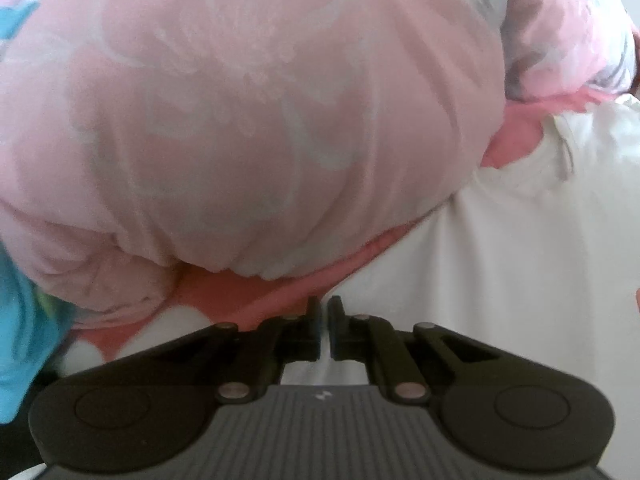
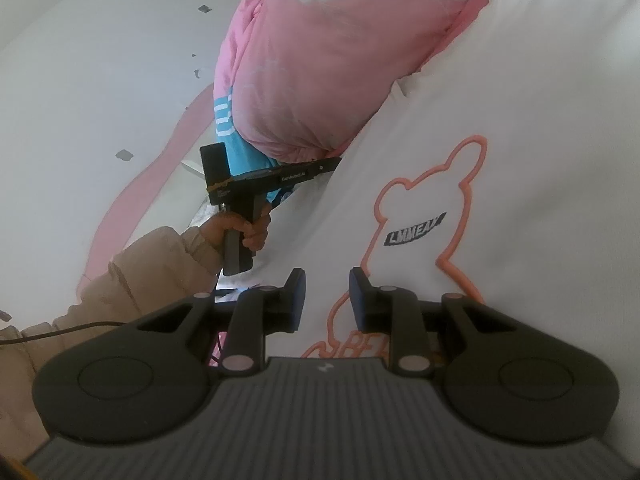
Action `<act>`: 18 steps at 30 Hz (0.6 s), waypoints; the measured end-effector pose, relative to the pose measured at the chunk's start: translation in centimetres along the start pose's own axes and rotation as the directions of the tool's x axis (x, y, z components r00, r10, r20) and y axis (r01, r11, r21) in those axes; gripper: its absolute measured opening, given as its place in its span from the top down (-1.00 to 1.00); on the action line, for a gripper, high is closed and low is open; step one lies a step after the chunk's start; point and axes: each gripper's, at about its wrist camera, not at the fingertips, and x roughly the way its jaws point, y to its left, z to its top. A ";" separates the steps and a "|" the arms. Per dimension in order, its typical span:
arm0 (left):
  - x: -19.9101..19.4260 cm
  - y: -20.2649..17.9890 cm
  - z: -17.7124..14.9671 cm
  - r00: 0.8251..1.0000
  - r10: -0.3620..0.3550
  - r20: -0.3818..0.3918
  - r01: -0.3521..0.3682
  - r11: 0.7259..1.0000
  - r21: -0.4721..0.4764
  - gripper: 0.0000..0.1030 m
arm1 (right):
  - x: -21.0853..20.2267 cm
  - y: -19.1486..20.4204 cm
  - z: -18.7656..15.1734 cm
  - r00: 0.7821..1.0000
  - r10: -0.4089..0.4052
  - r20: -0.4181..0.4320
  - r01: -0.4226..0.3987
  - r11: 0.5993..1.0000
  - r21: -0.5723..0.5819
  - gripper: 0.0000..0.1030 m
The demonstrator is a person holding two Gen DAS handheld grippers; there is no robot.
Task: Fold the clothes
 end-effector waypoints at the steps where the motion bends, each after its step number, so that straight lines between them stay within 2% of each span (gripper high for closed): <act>1: 0.0 0.2 0.0 1.000 0.010 0.003 -0.010 1.000 -0.006 0.92 | 0.0 0.0 0.0 1.000 0.000 0.000 0.000 1.000 0.000 0.56; 8: 0.9 0.3 -0.4 0.998 0.063 -0.009 -0.063 0.998 -0.027 0.92 | 0.0 0.0 0.2 1.000 -0.004 0.000 0.004 1.000 0.000 0.56; 11: 1.8 -1.0 -0.5 0.992 0.122 -0.001 -0.122 0.992 0.014 0.89 | 0.0 0.0 0.2 1.000 -0.004 -0.001 0.004 1.000 0.001 0.56; 14: 1.5 -1.3 0.0 0.986 0.163 0.017 -0.164 0.986 0.027 0.67 | -0.1 -0.1 0.2 1.000 -0.001 0.000 0.001 1.000 0.004 0.56; 16: 0.7 -1.2 0.4 0.979 0.199 0.032 -0.200 0.980 0.013 0.35 | 0.0 -0.1 0.2 1.000 0.000 0.000 0.000 1.000 0.006 0.56; 18: -0.8 -1.1 0.9 0.970 0.233 0.075 -0.232 0.973 -0.018 0.35 | 0.0 -0.1 0.2 1.000 0.000 -0.001 0.000 1.000 0.006 0.56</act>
